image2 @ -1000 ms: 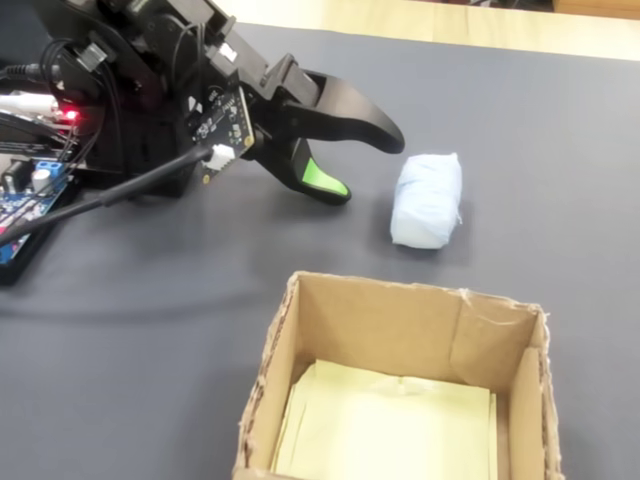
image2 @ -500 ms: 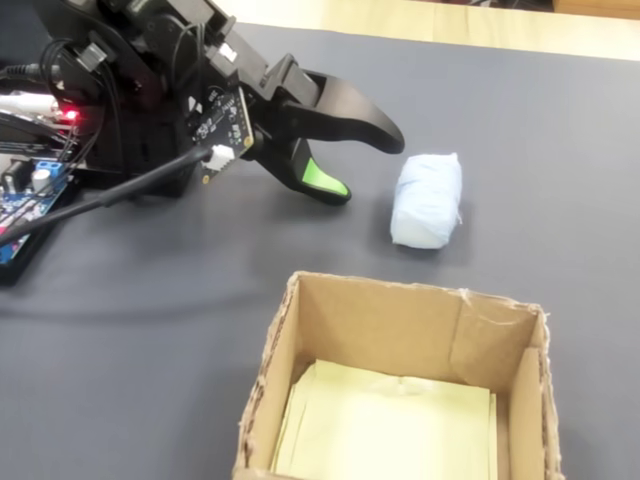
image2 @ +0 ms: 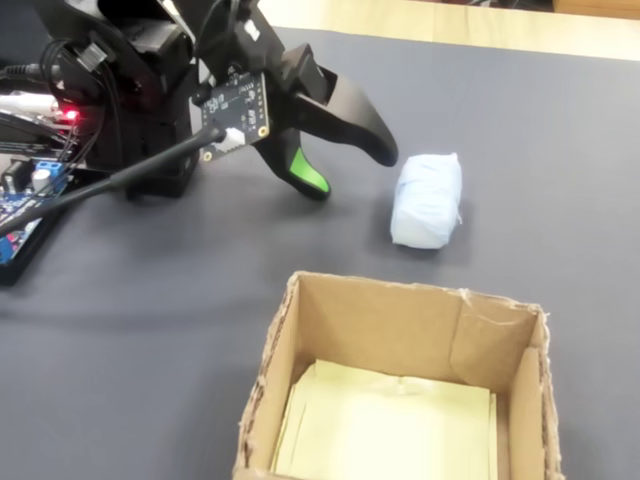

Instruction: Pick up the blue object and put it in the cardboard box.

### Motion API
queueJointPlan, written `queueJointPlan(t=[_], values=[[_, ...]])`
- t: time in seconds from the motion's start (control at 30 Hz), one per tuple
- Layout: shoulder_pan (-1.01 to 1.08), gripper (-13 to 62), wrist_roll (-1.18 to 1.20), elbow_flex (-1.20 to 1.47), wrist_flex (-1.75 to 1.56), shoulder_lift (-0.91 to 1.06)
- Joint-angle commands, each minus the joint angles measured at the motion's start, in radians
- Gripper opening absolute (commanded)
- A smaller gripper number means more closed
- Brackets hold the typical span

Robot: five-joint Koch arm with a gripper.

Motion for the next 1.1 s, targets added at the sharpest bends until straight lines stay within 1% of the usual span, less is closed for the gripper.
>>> queueJointPlan(t=[0.0, 0.53, 0.6, 0.93, 0.97, 1.07], values=[[0.000, 33.7, 0.006, -0.074, 0.028, -0.014], [0.000, 33.3, -0.052, -0.499, 0.181, -0.307], [0.003, 33.3, -0.051, -0.523, 0.181, -0.397], [0.017, 32.9, -0.048, -0.597, 0.137, -0.594], [0.017, 32.5, -0.048, -0.600, 0.132, -0.609], [0.017, 25.9, -0.048, -0.601, 0.094, -0.641]])
